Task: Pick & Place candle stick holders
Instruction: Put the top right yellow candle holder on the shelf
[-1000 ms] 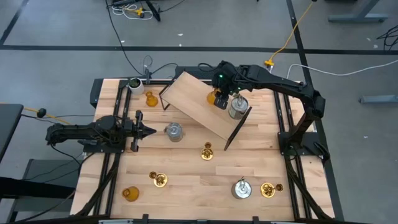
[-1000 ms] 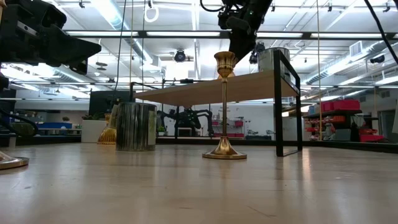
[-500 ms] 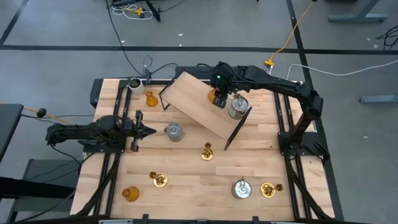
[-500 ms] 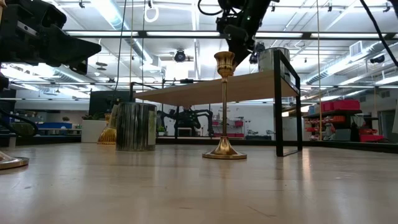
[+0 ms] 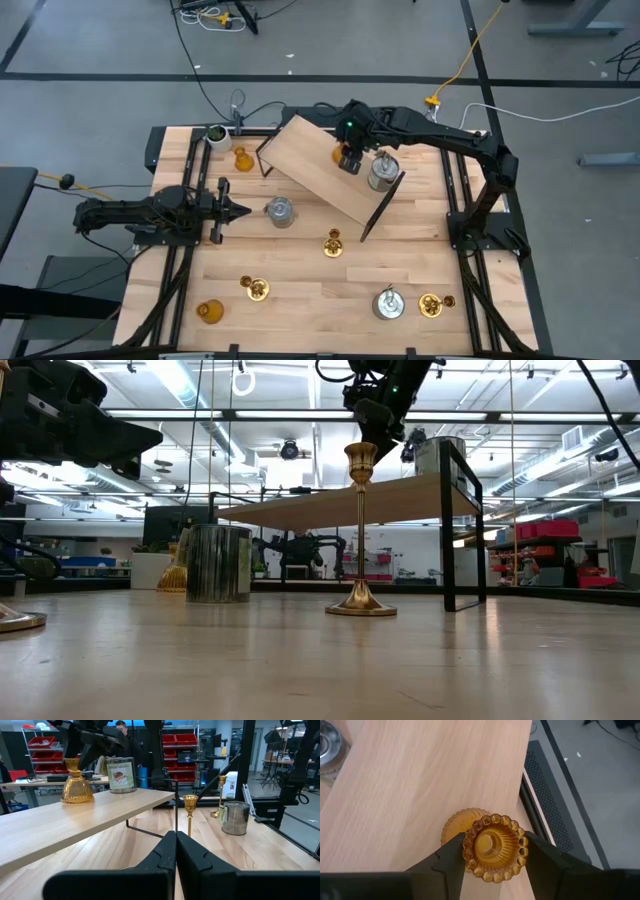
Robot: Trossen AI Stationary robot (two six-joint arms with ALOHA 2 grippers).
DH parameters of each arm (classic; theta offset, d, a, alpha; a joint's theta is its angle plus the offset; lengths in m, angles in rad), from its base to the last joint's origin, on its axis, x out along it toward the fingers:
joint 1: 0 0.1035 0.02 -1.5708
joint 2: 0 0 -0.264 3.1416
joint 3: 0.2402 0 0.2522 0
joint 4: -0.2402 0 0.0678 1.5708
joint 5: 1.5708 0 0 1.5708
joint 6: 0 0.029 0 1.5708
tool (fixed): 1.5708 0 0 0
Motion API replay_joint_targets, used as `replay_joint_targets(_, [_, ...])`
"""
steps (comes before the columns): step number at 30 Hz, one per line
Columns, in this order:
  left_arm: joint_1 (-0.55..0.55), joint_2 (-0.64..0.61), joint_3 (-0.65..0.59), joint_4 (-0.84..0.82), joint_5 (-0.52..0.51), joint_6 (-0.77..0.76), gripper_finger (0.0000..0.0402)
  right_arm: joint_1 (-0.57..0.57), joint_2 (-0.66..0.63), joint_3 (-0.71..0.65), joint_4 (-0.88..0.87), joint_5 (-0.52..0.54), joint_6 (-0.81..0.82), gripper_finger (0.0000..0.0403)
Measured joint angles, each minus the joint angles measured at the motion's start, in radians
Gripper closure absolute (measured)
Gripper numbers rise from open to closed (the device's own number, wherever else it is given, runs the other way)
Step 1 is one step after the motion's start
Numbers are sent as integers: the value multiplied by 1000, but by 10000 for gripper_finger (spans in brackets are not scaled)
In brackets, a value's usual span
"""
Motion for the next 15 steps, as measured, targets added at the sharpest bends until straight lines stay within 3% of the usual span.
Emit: replay_joint_targets(15, [0,0,0,0,0,0,390,0,10,0,35,2,0,227])
